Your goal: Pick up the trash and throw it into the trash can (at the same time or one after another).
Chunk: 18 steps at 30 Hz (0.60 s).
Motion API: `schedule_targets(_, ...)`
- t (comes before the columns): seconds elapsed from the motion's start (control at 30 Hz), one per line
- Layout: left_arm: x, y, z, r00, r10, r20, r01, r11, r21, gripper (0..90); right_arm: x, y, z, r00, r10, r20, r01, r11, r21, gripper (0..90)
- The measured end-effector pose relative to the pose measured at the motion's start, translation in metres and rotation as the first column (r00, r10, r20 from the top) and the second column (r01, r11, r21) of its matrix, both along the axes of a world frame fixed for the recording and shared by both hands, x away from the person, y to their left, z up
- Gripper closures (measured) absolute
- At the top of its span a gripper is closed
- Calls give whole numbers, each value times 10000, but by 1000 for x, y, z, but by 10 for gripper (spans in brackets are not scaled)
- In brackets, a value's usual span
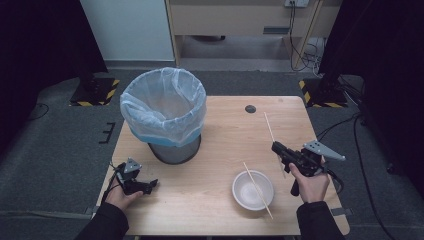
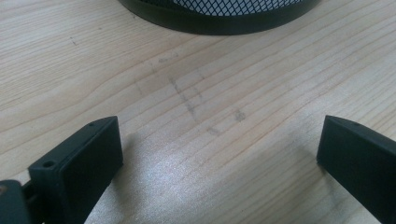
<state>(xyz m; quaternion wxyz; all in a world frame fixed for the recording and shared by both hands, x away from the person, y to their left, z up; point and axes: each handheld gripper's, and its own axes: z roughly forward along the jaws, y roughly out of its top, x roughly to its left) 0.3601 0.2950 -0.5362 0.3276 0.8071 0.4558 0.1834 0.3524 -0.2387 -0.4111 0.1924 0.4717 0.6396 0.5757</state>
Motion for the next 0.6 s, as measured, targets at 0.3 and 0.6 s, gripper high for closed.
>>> schedule_targets(0.3, 0, 0, 0, 10000, 3, -5, -3, 10000, 14, 0, 10, 1, 31, 9958, -250, 879, 182, 9969, 771, 858)
schedule_targets(0.6, 0, 0, 0, 10000, 3, -6, -3, 10000, 13, 0, 20, 9, 62, 9858, -384, 1635, 155, 9902, 1392, 859)
